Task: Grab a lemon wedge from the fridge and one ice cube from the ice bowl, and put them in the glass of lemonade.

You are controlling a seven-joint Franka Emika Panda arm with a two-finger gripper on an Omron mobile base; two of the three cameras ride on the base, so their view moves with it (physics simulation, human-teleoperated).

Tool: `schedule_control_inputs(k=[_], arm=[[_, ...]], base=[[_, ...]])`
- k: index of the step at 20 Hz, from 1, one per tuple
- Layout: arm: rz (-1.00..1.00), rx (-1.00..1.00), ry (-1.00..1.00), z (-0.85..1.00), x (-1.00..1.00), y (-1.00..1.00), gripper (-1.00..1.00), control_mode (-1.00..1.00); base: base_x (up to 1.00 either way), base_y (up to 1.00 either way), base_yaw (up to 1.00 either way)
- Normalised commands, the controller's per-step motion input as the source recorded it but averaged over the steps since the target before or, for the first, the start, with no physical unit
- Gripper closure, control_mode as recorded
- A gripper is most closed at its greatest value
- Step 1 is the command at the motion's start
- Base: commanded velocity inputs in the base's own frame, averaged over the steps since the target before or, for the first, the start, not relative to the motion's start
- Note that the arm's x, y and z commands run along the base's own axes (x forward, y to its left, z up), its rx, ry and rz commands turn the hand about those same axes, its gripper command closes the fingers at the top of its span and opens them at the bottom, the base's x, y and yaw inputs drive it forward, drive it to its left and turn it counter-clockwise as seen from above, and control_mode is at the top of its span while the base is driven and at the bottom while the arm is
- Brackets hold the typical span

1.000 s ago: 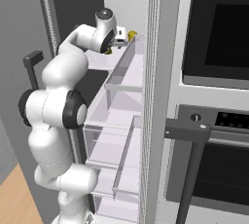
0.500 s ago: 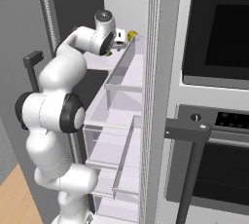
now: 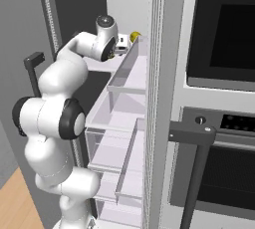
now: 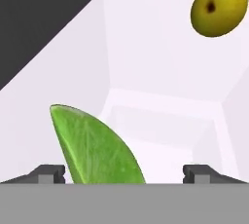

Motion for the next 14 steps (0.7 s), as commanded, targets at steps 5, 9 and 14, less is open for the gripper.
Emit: schedule_control_inputs(k=[5,9,14], arm=[[0.0,-0.01,-0.06,-0.37,0.09,0.0,1.0,-1.0],[0.0,0.0,-0.11,-0.06,0.1,0.0,1.0,-1.0],[-0.04,0.02,-0.29,0.09,-0.58,0.0,1.0,-1.0]], base=[[0.0,0.0,0.0],[0.0,0.0,0.0],[0.0,0.0,0.0]])
